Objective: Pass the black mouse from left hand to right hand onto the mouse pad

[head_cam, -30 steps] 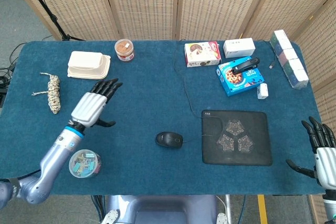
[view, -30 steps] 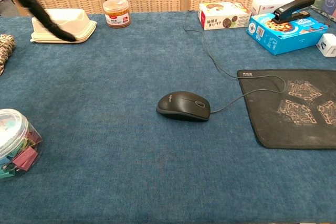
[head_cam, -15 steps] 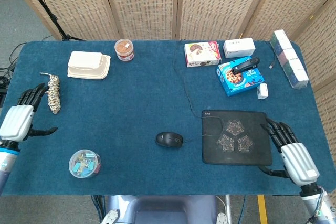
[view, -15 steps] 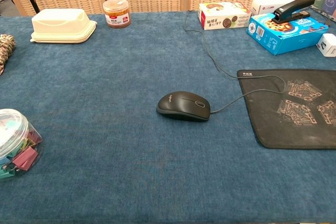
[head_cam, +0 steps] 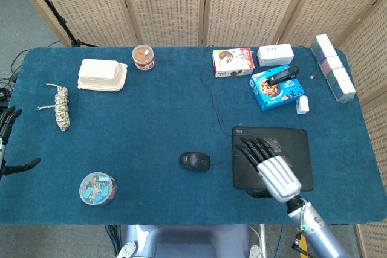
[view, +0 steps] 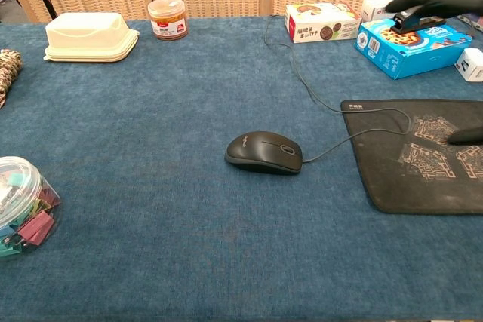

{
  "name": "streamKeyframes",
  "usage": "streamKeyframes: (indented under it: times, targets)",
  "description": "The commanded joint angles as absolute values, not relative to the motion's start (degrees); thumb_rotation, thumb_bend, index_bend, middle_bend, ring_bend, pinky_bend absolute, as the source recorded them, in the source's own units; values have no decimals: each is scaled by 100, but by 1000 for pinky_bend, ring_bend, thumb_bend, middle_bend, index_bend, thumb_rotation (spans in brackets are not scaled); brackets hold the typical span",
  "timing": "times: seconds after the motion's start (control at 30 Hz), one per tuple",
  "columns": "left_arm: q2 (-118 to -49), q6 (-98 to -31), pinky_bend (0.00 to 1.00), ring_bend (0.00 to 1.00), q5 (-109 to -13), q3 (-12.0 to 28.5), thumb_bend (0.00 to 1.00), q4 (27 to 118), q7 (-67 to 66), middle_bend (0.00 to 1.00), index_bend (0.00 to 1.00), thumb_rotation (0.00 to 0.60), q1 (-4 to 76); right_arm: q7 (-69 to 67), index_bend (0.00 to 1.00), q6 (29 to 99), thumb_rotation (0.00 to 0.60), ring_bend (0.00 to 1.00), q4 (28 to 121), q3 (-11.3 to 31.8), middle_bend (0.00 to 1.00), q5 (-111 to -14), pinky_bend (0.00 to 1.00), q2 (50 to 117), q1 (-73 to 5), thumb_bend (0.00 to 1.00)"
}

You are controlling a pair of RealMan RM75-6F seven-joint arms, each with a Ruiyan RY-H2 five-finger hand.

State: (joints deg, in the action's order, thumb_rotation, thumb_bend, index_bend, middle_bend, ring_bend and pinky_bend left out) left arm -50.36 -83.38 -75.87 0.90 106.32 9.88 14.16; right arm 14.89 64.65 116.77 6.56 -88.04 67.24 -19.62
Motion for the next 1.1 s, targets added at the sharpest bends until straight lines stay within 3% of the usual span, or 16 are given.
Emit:
streamKeyframes:
  times: [0.03, 0.27, 0.57, 0.93, 1.1]
  targets:
    - [-4966, -8413, 0, 0, -7682, 105, 37, 10614, 1167, 0, 0, 600, 1306, 3196, 0, 6056, 600, 0, 11592, 1045, 0, -7316, 0, 8170, -2622, 0]
    - [-4841, -8315, 0, 0, -7759, 190, 38, 10494, 1658, 0, 0, 600, 1198, 4374, 0, 6203, 600, 0, 11160, 1253, 0, -6061, 0, 9399, -3262, 0]
    - [-4795, -8239, 0, 0, -7900, 248, 38, 10464, 1796, 0, 0, 600, 1125, 4541, 0, 6138, 600, 0, 10070, 1358, 0, -5253, 0, 10393, -3826, 0]
    - [-4770, -8075, 0, 0, -7826, 369, 37, 10416, 1933, 0, 0, 600, 1102, 4105, 51, 6071, 600, 0, 9153, 1466, 6, -5311, 0, 10789, -4126, 0]
    - [-4755, -7992, 0, 0, -7809, 400, 38, 10409, 1968, 0, 0, 600, 1102, 3975, 136, 6074, 600, 25, 8895, 1499, 113, -5332, 84, 10826, -4195, 1]
